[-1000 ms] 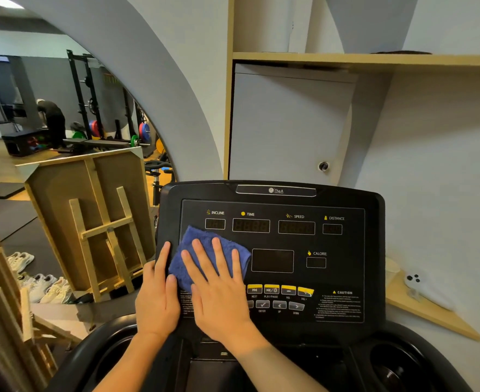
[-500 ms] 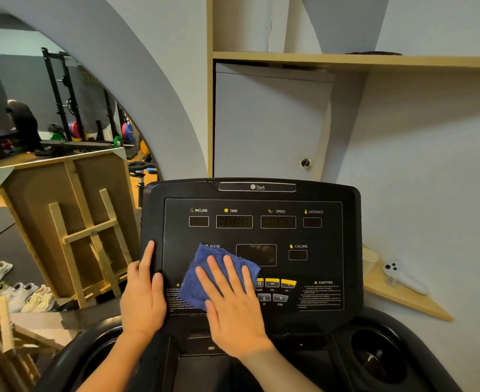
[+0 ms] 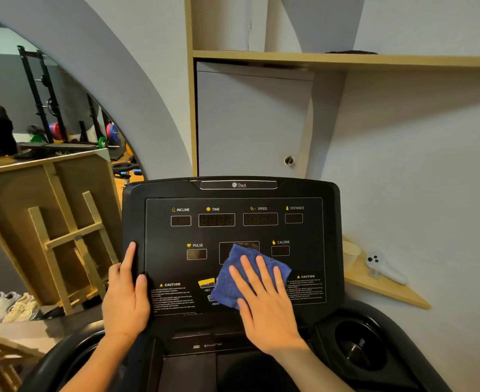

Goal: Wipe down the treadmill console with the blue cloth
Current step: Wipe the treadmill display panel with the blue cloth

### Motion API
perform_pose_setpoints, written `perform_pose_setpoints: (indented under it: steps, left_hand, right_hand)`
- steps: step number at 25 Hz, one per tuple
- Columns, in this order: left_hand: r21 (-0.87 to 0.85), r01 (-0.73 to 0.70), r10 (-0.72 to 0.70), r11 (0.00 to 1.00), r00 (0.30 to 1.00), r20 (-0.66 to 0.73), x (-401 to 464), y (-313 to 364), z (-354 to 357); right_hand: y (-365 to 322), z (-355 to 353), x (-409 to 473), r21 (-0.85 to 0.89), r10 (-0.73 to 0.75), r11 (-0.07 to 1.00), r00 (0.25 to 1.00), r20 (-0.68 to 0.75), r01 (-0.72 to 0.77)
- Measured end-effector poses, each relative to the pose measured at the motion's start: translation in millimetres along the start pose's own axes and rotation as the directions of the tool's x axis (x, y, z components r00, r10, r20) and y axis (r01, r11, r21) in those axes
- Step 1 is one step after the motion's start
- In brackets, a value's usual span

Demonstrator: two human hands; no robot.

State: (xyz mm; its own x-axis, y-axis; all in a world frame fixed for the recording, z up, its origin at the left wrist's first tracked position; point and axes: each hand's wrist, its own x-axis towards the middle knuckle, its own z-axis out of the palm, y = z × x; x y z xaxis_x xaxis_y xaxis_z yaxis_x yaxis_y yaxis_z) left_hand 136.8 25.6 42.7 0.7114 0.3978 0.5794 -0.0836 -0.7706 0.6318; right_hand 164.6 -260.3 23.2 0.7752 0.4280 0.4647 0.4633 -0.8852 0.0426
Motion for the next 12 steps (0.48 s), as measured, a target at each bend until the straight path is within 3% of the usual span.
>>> perform_pose_setpoints:
  steps: [12]
  left_hand:
    - [0.000, -0.008, 0.008, 1.000, 1.000, 0.001, -1, 3, -3]
  right_hand:
    - [46, -14, 13, 0.006, 0.104, 0.995, 0.992, -0.077, -0.104]
